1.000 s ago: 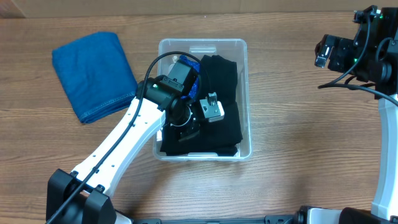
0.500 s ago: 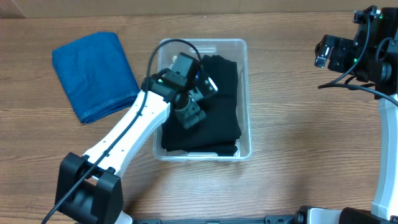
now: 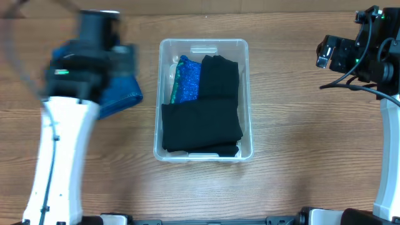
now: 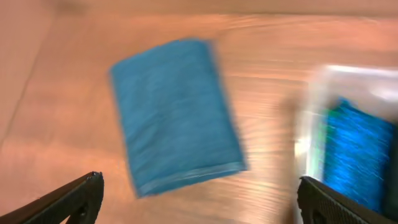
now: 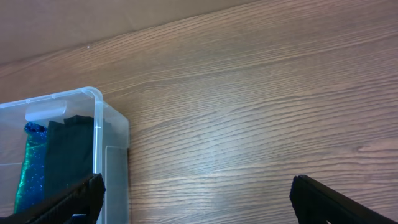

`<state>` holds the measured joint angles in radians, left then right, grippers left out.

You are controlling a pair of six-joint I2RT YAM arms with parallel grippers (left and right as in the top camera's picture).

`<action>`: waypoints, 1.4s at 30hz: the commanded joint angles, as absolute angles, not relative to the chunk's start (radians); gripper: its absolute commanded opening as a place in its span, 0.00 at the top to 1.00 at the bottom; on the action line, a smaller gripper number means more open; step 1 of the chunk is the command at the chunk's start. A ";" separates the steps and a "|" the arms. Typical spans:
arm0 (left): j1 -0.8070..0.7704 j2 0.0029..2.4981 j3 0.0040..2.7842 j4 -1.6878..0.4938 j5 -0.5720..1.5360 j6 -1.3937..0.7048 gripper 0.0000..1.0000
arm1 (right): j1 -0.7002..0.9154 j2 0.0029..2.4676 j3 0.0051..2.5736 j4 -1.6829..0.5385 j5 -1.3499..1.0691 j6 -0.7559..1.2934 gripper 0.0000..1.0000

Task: Pack container
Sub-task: 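Move the left gripper to the blue denim towel and grasp it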

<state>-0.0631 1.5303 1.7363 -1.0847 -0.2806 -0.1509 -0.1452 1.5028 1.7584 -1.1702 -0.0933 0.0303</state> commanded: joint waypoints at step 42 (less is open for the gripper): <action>0.478 2.075 1.731 -0.834 0.759 -0.090 0.96 | -0.147 1.504 1.751 -1.205 -0.067 0.027 0.00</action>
<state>0.5220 2.2879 1.7340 -0.7860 0.7208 -0.1463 -0.1452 1.5028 1.7573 -1.2148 -0.0933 0.0284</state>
